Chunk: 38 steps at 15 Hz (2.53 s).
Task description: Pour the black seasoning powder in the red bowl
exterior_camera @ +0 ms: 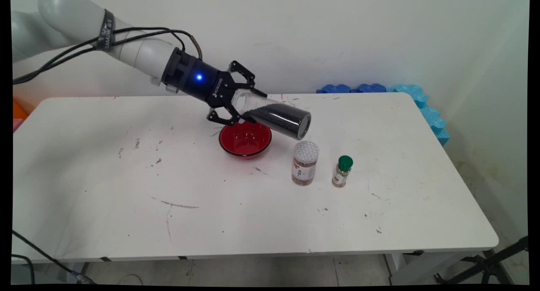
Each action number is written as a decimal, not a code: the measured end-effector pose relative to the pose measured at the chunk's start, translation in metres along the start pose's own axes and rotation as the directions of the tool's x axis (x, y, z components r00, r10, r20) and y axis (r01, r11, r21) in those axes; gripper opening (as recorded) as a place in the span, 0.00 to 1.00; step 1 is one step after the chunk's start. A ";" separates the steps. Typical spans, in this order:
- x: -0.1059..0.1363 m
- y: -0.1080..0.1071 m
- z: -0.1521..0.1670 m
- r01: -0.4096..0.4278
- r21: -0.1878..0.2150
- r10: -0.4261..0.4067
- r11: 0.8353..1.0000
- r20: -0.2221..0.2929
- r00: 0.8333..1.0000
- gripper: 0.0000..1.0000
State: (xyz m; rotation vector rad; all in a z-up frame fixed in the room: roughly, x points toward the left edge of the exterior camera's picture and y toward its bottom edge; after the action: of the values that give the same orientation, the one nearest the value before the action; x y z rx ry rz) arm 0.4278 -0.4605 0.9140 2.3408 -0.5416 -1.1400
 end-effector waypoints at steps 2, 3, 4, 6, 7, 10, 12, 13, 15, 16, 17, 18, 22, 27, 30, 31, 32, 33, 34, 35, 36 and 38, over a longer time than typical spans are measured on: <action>0.000 0.000 0.001 0.031 -0.005 -0.031 0.999 0.003 1.000 0.00; 0.000 0.000 0.001 0.043 -0.008 -0.043 0.999 0.005 0.999 0.00; 0.000 0.001 0.001 0.057 -0.011 -0.057 0.998 0.006 0.998 0.00; 0.000 0.001 0.001 0.082 -0.017 -0.082 0.996 0.009 0.997 0.00; 0.000 0.002 0.001 0.095 -0.020 -0.094 0.995 0.011 0.995 0.00; 0.001 0.002 0.001 0.130 -0.030 -0.130 0.991 0.015 0.991 0.00; 0.001 0.002 0.000 0.156 -0.036 -0.155 0.987 0.019 0.988 0.00; 0.001 0.002 0.000 0.170 -0.039 -0.169 0.985 0.021 0.985 0.00; 0.001 0.002 -0.001 0.193 -0.044 -0.192 0.980 0.026 0.981 0.00; 0.001 0.002 -0.001 0.203 -0.046 -0.202 0.978 0.028 0.979 0.00; 0.002 0.001 -0.002 0.213 -0.048 -0.212 0.976 0.030 0.977 0.00; 0.002 0.001 -0.002 0.221 -0.049 -0.220 0.974 0.032 0.975 0.00; 0.004 -0.001 -0.003 0.249 -0.053 -0.247 0.967 0.040 0.968 0.00; 0.006 -0.002 -0.003 0.278 -0.061 -0.275 0.959 0.048 0.960 0.00; 0.007 -0.002 -0.002 0.290 -0.066 -0.287 0.955 0.052 0.956 0.00; 0.008 -0.002 -0.002 0.293 -0.066 -0.290 0.954 0.053 0.956 0.00; 0.008 -0.002 -0.002 0.294 -0.067 -0.291 0.953 0.054 0.955 0.00; 0.009 -0.002 -0.002 0.296 -0.068 -0.293 0.953 0.054 0.955 0.00; 0.010 -0.002 -0.002 0.297 -0.069 -0.294 0.952 0.054 0.954 0.00; 0.010 -0.002 -0.002 0.298 -0.070 -0.295 0.952 0.054 0.954 0.00; 0.011 -0.002 -0.002 0.300 -0.071 -0.297 0.951 0.054 0.953 0.00; 0.012 -0.002 -0.002 0.308 -0.074 -0.304 0.949 0.056 0.951 0.00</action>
State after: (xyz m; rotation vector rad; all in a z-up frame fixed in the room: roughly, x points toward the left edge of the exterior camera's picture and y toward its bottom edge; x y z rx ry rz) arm 0.4368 -0.4649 0.9068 2.3881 -0.1423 -1.3260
